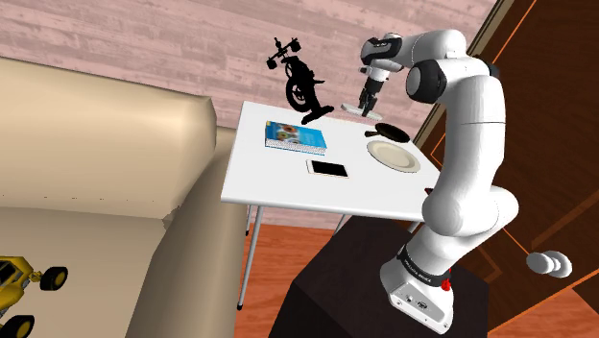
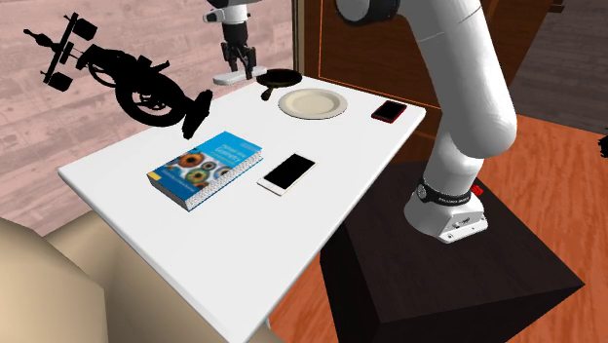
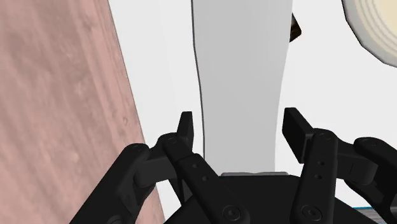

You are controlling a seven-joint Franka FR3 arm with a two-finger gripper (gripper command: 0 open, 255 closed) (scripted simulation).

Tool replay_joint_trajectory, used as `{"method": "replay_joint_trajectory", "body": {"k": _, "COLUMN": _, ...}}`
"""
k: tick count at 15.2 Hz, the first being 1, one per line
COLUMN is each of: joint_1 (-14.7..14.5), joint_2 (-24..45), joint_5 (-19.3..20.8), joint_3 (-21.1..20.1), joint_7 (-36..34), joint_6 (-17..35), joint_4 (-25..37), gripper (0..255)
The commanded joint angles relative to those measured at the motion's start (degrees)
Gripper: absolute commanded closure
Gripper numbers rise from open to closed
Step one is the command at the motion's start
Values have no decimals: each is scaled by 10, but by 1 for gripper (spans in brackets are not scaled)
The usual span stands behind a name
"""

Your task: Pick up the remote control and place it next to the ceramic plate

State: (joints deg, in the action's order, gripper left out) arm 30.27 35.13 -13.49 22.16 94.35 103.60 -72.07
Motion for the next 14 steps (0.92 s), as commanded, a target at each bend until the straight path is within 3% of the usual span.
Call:
{"method": "replay_joint_trajectory", "body": {"k": 1, "joint_1": 28, "joint_2": 40, "joint_5": -10, "joint_3": -2, "joint_7": 14, "joint_6": -29, "joint_4": 69, "gripper": 255}}
{"method": "replay_joint_trajectory", "body": {"k": 5, "joint_1": 102, "joint_2": 160, "joint_5": -30, "joint_3": -14, "joint_7": 27, "joint_6": -116, "joint_4": 280, "gripper": 255}}
{"method": "replay_joint_trajectory", "body": {"k": 14, "joint_1": 85, "joint_2": 147, "joint_5": -31, "joint_3": -13, "joint_7": 38, "joint_6": -37, "joint_4": 184, "gripper": 255}}
